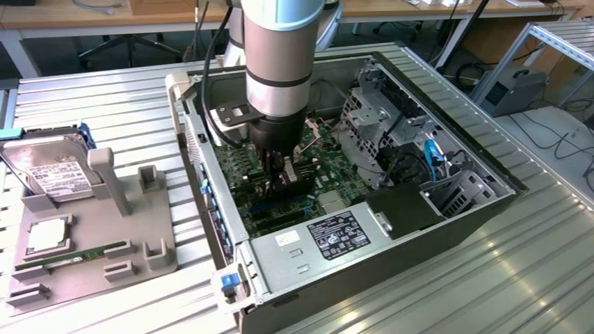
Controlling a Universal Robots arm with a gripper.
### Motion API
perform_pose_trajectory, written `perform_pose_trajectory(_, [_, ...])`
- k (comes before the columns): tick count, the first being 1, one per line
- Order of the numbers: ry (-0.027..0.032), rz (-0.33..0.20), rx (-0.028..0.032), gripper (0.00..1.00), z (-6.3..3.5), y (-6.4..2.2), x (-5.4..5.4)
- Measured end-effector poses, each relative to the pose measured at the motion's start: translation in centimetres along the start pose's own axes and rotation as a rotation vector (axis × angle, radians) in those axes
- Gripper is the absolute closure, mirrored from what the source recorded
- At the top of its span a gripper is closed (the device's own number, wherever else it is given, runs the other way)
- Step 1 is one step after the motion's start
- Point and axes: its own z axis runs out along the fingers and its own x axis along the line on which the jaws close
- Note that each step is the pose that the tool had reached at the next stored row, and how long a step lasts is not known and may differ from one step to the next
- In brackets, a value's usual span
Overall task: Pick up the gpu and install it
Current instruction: 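Insert the gpu into the slot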
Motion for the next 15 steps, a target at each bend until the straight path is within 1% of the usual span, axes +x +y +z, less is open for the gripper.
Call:
perform_pose_trajectory(7, [0.0000,0.000,-0.0001,0.73,0.00,0.00,0.00])
perform_pose_trajectory(8, [0.0001,0.000,-0.0001,0.72,0.00,0.00,0.00])
perform_pose_trajectory(10, [0.0000,0.000,0.0000,0.60,0.00,0.00,0.00])
perform_pose_trajectory(13, [0.0000,0.000,0.0000,0.60,-0.01,0.00,0.00])
perform_pose_trajectory(15, [0.0001,0.000,0.0000,0.60,-0.32,-0.02,0.01])
